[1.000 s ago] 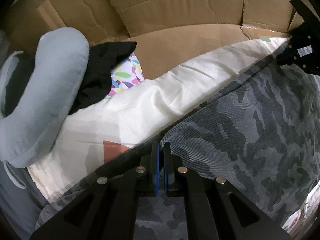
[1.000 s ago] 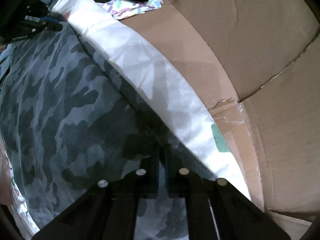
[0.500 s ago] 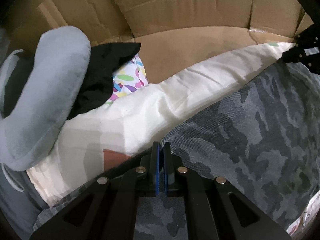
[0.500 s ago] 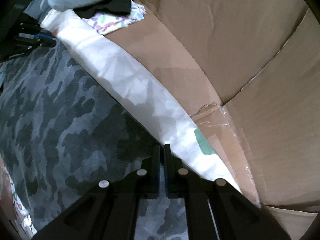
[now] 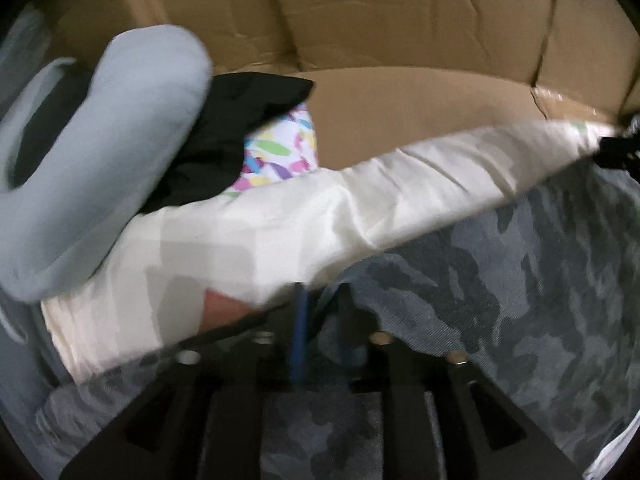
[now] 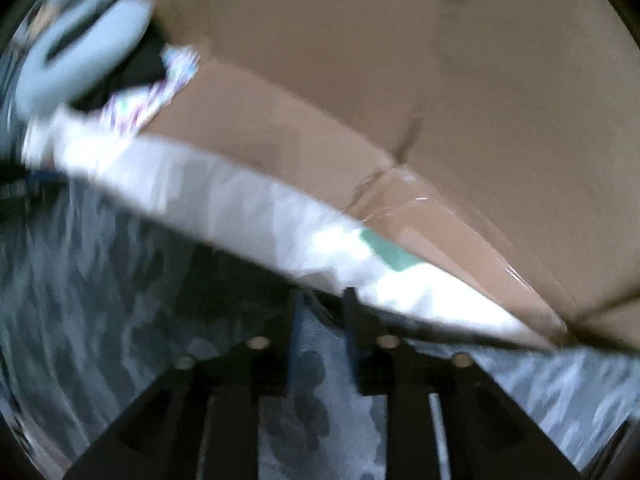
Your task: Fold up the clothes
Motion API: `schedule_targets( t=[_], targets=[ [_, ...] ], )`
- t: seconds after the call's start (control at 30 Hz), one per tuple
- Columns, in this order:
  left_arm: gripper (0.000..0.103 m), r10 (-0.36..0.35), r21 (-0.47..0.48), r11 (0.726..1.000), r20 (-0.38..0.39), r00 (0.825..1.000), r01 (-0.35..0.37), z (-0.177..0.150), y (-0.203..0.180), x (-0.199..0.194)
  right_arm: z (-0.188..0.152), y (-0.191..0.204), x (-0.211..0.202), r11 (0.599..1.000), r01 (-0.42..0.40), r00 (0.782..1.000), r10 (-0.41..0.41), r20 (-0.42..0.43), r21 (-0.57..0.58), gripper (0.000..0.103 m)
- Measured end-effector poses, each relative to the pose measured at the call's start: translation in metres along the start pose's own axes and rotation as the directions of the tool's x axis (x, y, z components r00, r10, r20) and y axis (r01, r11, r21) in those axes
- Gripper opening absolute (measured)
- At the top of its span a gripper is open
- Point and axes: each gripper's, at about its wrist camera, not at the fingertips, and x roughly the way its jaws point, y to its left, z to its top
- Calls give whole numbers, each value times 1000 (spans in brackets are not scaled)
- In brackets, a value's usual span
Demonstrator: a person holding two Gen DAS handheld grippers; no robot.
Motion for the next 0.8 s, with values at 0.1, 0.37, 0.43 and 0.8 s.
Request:
schedule_targets(
  t=[0.1,0.37,0.43,0.8],
  targets=[
    [48,10,-51,999,46,999,-7,-7,8,-16,-6,-4,-21,998,-11,998,8,60,60,25],
    [49,-30,-161,985,167,985,57,-35,24,-58,-69,-9,-51,991,-74,991,60,120,115,25],
    [48,-62,-199,975,194,979,101,-46,30,-63,-87,-23,-53,991,-58,992,44,120,119,25],
    [31,-121,-265,949,194,973,171,-56,23,-31,-149,-43,-62,982,-69,997,63,41,175,25]
  ],
)
